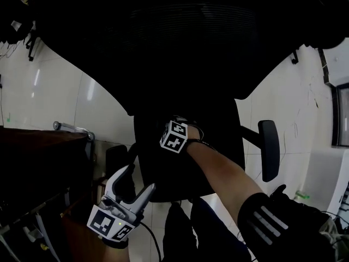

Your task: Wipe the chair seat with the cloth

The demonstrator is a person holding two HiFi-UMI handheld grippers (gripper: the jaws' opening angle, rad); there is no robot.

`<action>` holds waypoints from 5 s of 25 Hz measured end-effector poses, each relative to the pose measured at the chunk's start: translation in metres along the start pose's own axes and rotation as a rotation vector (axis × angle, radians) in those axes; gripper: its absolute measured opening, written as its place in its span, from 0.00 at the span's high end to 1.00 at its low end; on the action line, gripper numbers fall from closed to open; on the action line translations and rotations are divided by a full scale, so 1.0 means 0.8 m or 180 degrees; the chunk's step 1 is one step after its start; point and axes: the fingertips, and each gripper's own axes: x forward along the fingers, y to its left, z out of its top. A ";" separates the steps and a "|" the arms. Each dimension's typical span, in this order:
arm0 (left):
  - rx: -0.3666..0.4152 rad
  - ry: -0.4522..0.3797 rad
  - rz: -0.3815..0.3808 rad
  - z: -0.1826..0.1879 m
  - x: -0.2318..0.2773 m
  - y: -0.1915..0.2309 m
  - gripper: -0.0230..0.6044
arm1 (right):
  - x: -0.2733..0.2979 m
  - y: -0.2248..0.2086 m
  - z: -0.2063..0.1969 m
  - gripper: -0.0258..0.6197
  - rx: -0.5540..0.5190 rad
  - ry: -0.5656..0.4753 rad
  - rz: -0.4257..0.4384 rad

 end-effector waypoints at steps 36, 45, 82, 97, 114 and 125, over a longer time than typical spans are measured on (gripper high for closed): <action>-0.0118 0.0132 -0.0082 -0.031 -0.019 -0.027 0.46 | -0.002 0.123 0.040 0.91 0.0434 -0.0102 0.0562; -0.0148 0.0156 -0.0159 -0.033 -0.011 -0.038 0.46 | -0.069 0.038 -0.147 0.91 0.0709 0.0534 -0.0027; -0.0222 0.0292 -0.0157 -0.062 -0.034 -0.058 0.46 | -0.132 0.126 -0.246 0.91 0.0810 0.0583 -0.0004; -0.0287 0.0374 -0.0152 -0.076 -0.050 -0.070 0.46 | -0.135 0.154 -0.164 0.91 0.1098 0.0273 0.0053; -0.0401 0.0460 0.0059 -0.104 -0.083 -0.053 0.46 | -0.082 0.320 -0.115 0.91 0.0682 0.0148 0.0777; -0.0388 0.0519 -0.0248 -0.103 -0.031 -0.099 0.46 | -0.228 0.193 -0.373 0.91 0.1336 0.0801 -0.0041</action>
